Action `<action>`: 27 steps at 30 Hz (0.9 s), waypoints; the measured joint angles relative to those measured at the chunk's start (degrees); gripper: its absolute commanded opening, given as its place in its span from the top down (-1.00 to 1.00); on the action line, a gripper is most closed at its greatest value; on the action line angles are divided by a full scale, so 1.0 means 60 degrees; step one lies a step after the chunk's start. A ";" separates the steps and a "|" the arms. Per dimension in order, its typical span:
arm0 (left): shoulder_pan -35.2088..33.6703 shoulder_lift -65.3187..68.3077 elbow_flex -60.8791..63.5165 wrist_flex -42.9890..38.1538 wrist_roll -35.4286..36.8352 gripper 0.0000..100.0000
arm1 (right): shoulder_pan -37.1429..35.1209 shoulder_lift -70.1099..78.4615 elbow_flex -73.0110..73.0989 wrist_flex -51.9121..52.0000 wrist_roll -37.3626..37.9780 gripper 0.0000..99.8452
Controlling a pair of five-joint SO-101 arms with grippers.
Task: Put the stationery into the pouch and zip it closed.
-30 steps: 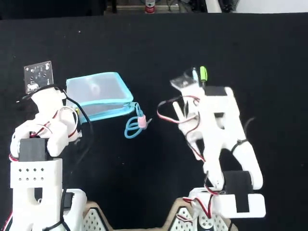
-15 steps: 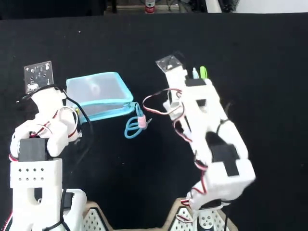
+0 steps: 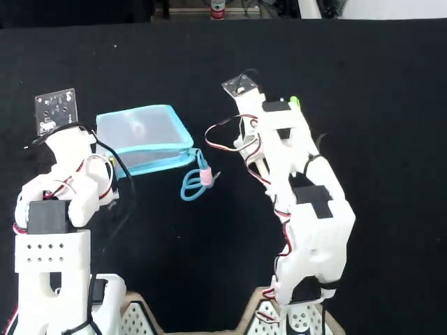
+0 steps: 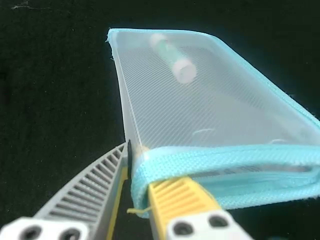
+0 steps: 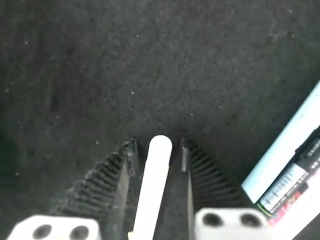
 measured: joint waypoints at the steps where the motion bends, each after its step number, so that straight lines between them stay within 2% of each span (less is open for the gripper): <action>1: 0.0000 0.0000 0.0000 0.0000 0.0000 0.94 | 0.0000 0.0000 0.0000 0.0044 0.0059 0.73; 7: 0.0000 0.0000 0.0000 0.0000 0.0000 0.94 | 0.0000 0.0015 -0.0132 0.0381 0.0308 0.75; 10: 0.0000 0.0000 0.0000 0.0000 0.0000 0.94 | 0.0000 0.0015 -0.0132 0.0410 0.0308 0.99; 19: 0.0000 0.0000 0.0000 0.0000 0.0000 0.94 | 0.0029 -0.0278 -0.0147 0.0908 0.0381 0.98; 23: 0.0000 0.0000 0.0000 0.0000 0.0000 0.94 | 0.0161 -0.1919 -0.0132 0.2154 0.0337 0.98; 27: 0.0000 0.0000 0.0000 0.0000 0.0000 0.94 | 0.0117 -0.4249 -0.0132 0.3458 -0.0322 0.98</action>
